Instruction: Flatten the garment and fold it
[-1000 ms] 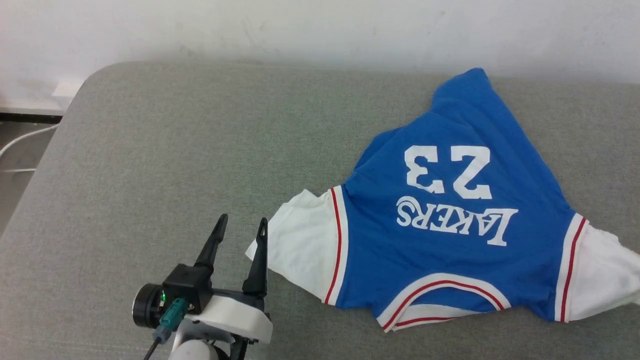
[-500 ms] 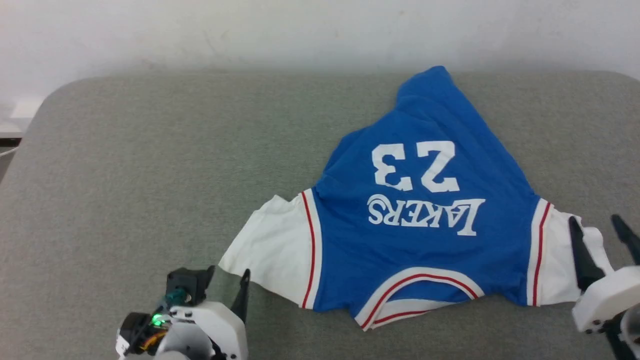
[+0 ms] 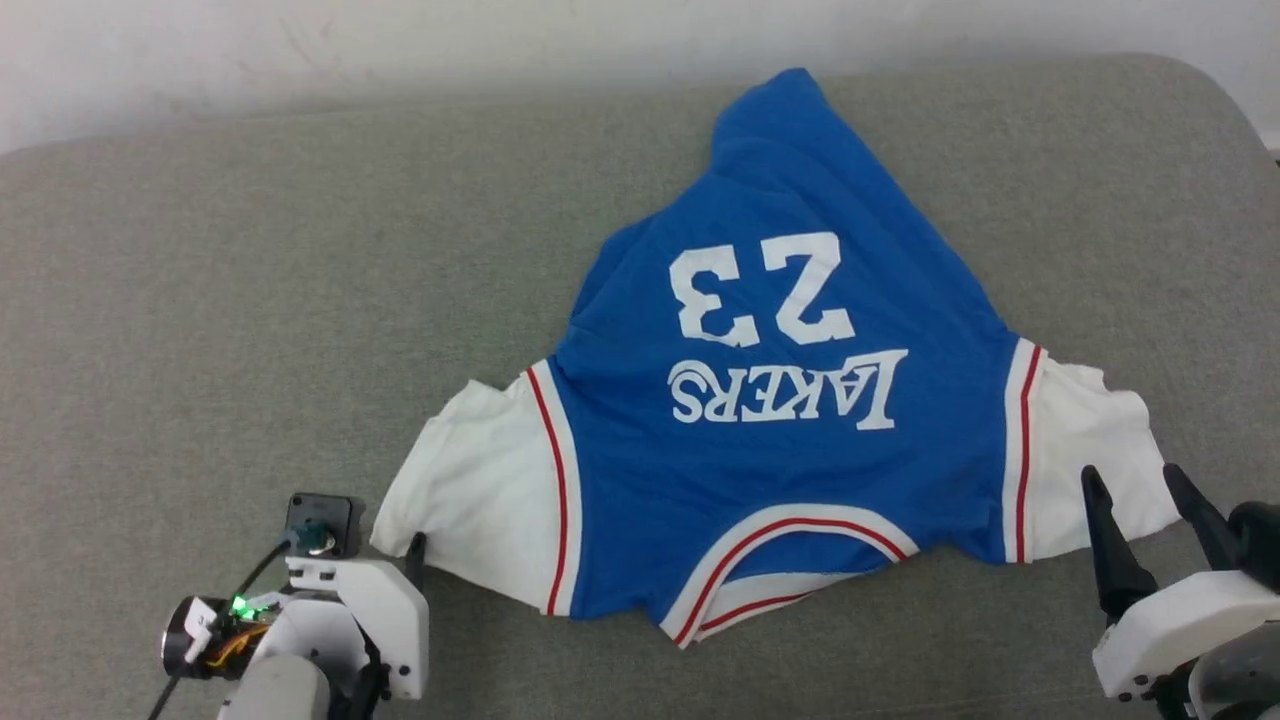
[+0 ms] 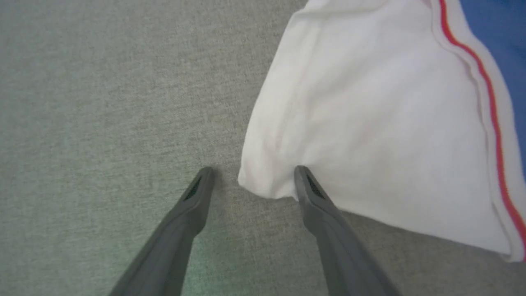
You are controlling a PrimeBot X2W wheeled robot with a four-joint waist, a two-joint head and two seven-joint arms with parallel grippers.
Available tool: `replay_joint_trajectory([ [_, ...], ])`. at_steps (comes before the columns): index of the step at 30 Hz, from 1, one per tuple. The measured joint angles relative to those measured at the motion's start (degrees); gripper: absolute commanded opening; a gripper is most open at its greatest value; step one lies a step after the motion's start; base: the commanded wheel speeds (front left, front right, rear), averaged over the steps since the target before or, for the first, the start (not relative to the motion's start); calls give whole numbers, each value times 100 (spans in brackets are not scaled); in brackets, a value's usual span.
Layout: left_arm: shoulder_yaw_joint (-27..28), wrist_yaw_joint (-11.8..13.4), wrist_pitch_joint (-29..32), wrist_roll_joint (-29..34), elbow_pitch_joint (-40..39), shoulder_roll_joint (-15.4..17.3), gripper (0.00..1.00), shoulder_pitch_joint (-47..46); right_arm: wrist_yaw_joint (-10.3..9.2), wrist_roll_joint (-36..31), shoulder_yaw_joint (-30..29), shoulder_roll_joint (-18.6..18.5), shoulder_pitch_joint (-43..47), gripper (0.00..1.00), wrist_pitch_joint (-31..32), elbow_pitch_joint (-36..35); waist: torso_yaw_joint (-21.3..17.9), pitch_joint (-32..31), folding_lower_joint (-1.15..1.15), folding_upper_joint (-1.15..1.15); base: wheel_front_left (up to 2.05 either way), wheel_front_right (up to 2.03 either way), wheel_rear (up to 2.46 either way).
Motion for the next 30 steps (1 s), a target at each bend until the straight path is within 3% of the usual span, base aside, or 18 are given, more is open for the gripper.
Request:
replay_joint_trajectory([
  [4,-78,-73,335,-10,49,63,100,-154,0,13,9,11,-16,100,-30,78,-91,148,-1,0,0,0,0],
  [5,-76,-122,458,-45,42,67,56,-180,0,14,10,10,-25,100,-48,100,-106,179,-1,0,0,0,0],
  [6,-76,-158,547,-79,3,82,0,-186,0,13,8,7,-29,100,-54,120,-118,207,-2,0,0,0,0],
  [10,-80,-271,564,-196,-180,60,0,-195,0,65,2,-30,-31,100,52,197,-96,248,1,0,0,0,0],
  [13,8,-149,241,-268,-301,-27,0,-79,1,63,27,-180,-24,100,231,230,-31,200,2,0,0,0,0],
  [17,234,-69,-345,-545,-488,-229,0,98,0,130,9,-379,85,100,957,377,119,80,2,0,0,0,0],
  [22,552,212,-933,-714,-1059,-354,0,193,-3,224,-290,-437,249,100,1596,420,384,-56,1,0,0,0,0],
  [30,616,376,-1133,-717,-1862,-409,0,631,-1,169,-727,-388,223,100,2435,419,817,-138,0,0,0,0,0],
])
